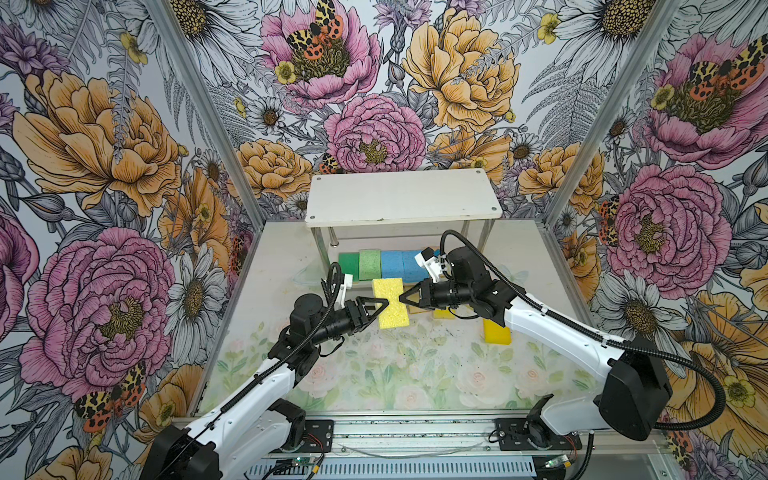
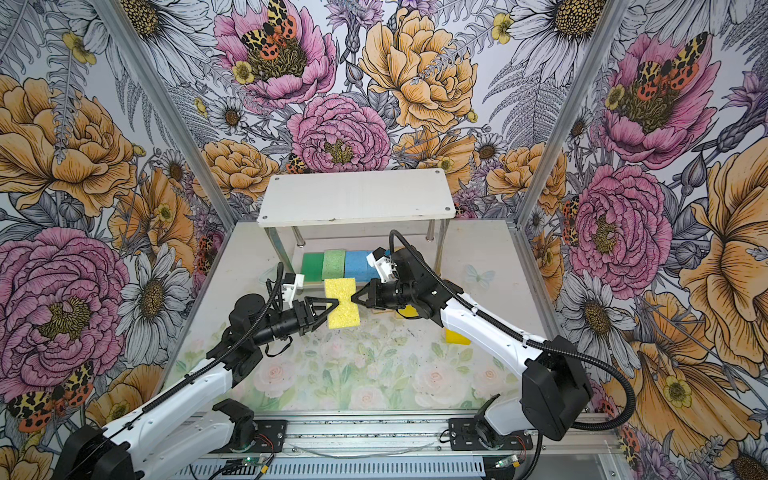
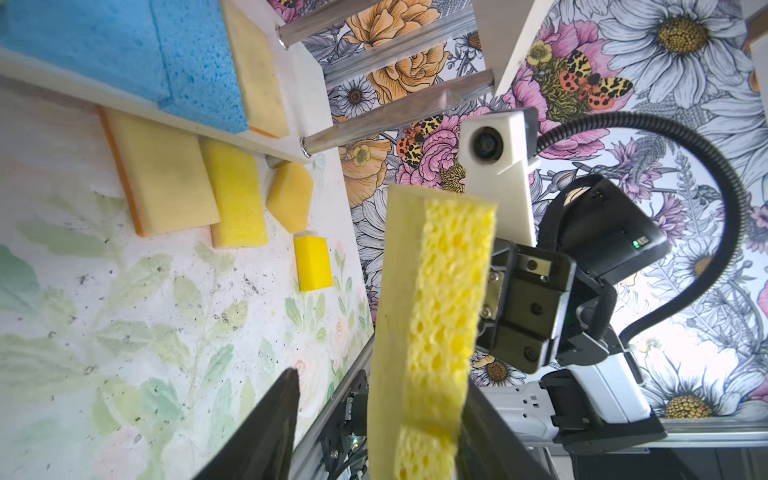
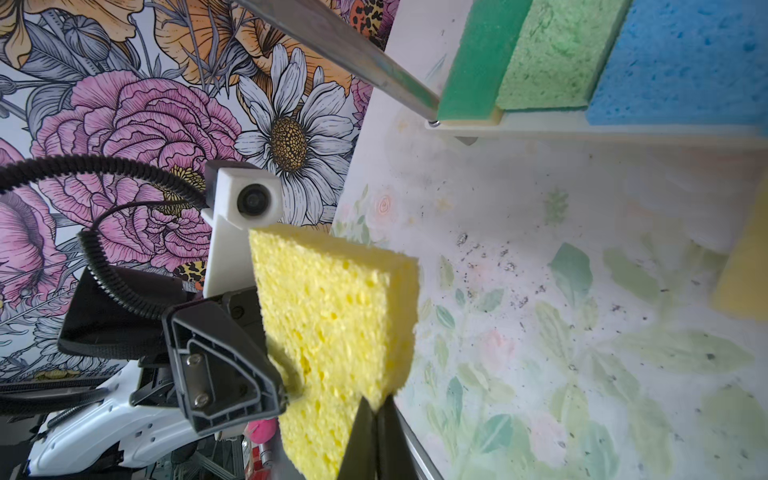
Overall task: Place and organize the cleaning sponges onto the shelf
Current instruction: 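Lift the yellow cellulose sponge with the right gripper toward the left gripper, then carry the yellow sponge up to the upper shelf tier while the left arm withdraws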
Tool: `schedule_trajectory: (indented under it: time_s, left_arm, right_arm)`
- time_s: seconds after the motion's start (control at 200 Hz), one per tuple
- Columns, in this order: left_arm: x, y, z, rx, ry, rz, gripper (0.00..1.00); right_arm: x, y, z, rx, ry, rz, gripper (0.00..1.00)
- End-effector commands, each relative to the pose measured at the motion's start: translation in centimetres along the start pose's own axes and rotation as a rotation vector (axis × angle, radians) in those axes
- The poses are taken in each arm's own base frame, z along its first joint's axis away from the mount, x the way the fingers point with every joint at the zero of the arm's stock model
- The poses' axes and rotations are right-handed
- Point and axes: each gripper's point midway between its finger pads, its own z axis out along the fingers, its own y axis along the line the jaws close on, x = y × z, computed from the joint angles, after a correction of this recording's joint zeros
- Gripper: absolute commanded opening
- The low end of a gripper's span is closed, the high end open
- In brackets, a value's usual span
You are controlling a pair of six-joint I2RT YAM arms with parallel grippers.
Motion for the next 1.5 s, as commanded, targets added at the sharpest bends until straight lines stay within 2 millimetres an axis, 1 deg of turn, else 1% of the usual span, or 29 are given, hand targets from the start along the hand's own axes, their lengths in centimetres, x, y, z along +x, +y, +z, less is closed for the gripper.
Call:
schedule_trajectory:
  time_s: [0.0, 0.015, 0.035, 0.065, 0.085, 0.12, 0.19, 0.295, 0.415, 0.465, 0.51, 0.7, 0.895, 1.02, 1.266, 1.346, 1.371, 1.381, 1.391, 1.496]
  left_arm:
    - [-0.5, -2.2, -0.1, 0.055, -0.010, 0.056, 0.42]
    - [-0.5, -2.2, -0.2, 0.056, -0.012, 0.058, 0.38]
    - [-0.5, -2.3, -0.2, 0.057, -0.014, 0.060, 0.30]
    - [-0.6, -2.3, -0.2, 0.057, -0.020, 0.063, 0.16]
    - [-0.6, -2.3, -0.3, 0.057, -0.023, 0.065, 0.09]
    - [-0.7, -2.4, -0.3, 0.058, -0.028, 0.069, 0.00]
    - [-0.8, -2.4, -0.4, 0.057, -0.035, 0.073, 0.00]
    - [-1.0, -2.4, -0.4, 0.056, -0.044, 0.071, 0.00]
    - [-1.2, -2.4, -0.7, 0.055, -0.063, 0.069, 0.00]
    - [-1.4, -2.5, -0.9, 0.057, -0.073, 0.073, 0.00]
    - [-1.6, -2.6, -1.0, 0.057, -0.085, 0.072, 0.00]
    - [-2.2, -2.6, -1.4, 0.057, -0.109, 0.074, 0.00]
    - [-2.4, -2.4, -1.9, 0.053, -0.124, 0.069, 0.00]
    - [-2.6, -2.3, -2.3, 0.051, -0.136, 0.067, 0.00]
    - [-2.4, -2.3, -2.6, 0.054, -0.132, 0.060, 0.00]
    - [-2.3, -2.2, -2.7, 0.054, -0.131, 0.057, 0.00]
    - [-2.3, -2.3, -2.7, 0.056, -0.130, 0.058, 0.00]
    - [-2.3, -2.3, -2.7, 0.056, -0.130, 0.058, 0.00]
    - [-2.3, -2.2, -2.7, 0.055, -0.131, 0.058, 0.00]
    - [-2.3, -2.3, -2.7, 0.057, -0.129, 0.058, 0.00]
  right_arm:
    - [0.0, 2.1, -0.5, -0.044, 0.015, -0.047, 0.00]
    - [0.0, 2.2, -0.5, -0.045, 0.013, -0.047, 0.00]
    - [-0.1, 2.2, -0.5, -0.044, 0.013, -0.046, 0.00]
    - [-0.1, 2.2, -0.6, -0.046, 0.013, -0.044, 0.00]
    - [-0.1, 2.3, -0.6, -0.045, 0.012, -0.044, 0.00]
    - [-0.1, 2.3, -0.6, -0.045, 0.011, -0.042, 0.00]
    - [0.0, 2.3, -0.5, -0.046, 0.014, -0.040, 0.01]
    - [0.2, 2.2, -0.7, -0.042, 0.012, -0.038, 0.18]
    - [0.6, 2.2, -1.2, -0.031, -0.006, -0.034, 0.34]
    - [0.9, 2.2, -1.3, -0.027, -0.009, -0.031, 0.39]
    - [1.4, 2.1, -1.3, -0.025, -0.006, -0.028, 0.41]
    - [3.2, 2.3, -0.8, -0.013, 0.015, -0.027, 0.43]
    - [4.1, 2.4, -0.4, -0.003, 0.024, -0.027, 0.43]
    - [4.0, 2.5, -0.2, -0.002, 0.027, -0.026, 0.42]
    - [3.5, 2.7, -0.3, 0.004, 0.006, -0.035, 0.33]
    - [3.4, 2.8, -0.3, 0.005, 0.004, -0.036, 0.32]
    - [3.3, 2.9, -0.3, 0.003, 0.003, -0.037, 0.32]
    - [3.9, 3.3, -0.1, -0.006, 0.018, -0.046, 0.32]
    - [4.1, 3.5, 0.0, -0.009, 0.022, -0.049, 0.32]
    - [4.0, 3.8, 0.1, -0.014, 0.022, -0.054, 0.32]
